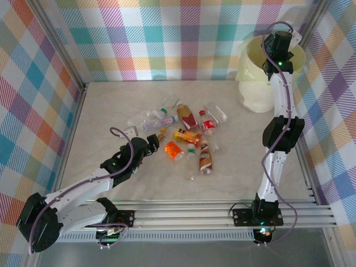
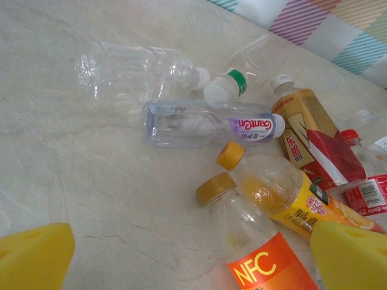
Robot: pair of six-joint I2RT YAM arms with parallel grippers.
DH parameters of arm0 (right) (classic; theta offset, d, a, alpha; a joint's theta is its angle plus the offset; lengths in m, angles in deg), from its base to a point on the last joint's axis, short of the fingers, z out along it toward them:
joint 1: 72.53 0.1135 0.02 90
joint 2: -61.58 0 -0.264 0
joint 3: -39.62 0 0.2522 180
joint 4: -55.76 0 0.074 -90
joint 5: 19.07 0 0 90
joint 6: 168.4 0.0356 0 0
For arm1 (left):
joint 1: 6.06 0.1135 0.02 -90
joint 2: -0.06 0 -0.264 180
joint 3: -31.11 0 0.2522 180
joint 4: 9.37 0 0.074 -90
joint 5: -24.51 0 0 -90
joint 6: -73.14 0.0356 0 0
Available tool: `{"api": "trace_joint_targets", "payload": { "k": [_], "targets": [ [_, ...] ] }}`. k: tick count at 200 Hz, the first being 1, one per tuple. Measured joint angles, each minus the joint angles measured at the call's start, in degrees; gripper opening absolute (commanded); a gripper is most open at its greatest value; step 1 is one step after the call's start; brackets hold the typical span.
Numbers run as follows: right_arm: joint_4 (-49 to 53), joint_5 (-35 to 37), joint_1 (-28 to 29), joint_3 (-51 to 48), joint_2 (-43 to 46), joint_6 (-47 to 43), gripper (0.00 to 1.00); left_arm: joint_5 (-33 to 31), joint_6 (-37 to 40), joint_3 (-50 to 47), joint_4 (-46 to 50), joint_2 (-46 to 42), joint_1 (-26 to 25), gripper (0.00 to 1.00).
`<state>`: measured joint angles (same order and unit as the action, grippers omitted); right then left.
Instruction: Put the plastic bottles in the bin
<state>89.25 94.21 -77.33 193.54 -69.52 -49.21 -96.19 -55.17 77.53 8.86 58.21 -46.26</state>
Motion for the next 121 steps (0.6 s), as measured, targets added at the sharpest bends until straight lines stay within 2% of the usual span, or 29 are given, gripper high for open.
{"api": "trace_joint_targets", "payload": {
  "k": [32, 46, 80, 121],
  "targets": [
    [0.1, -1.5, 0.0, -6.0, 3.5, -2.4, 0.92, 0.7, -1.0, 0.0, 0.0, 0.8, 0.1, 1.0],
    [-0.2, -2.4, 0.0, -9.2, 6.1, -3.5, 1.0, 1.2, -1.6, 0.2, 0.4, 1.3, 0.2, 1.0],
    [-1.6, -6.1, 0.3, -18.0, 14.6, -7.0, 1.0, 3.1, -3.5, 1.4, 2.4, 4.0, 0.3, 1.0],
    [-6.2, -12.7, 1.4, -35.8, 30.1, -10.5, 1.0, 6.3, -5.3, 3.7, 3.2, 8.0, 0.3, 1.0]
  ]
}}
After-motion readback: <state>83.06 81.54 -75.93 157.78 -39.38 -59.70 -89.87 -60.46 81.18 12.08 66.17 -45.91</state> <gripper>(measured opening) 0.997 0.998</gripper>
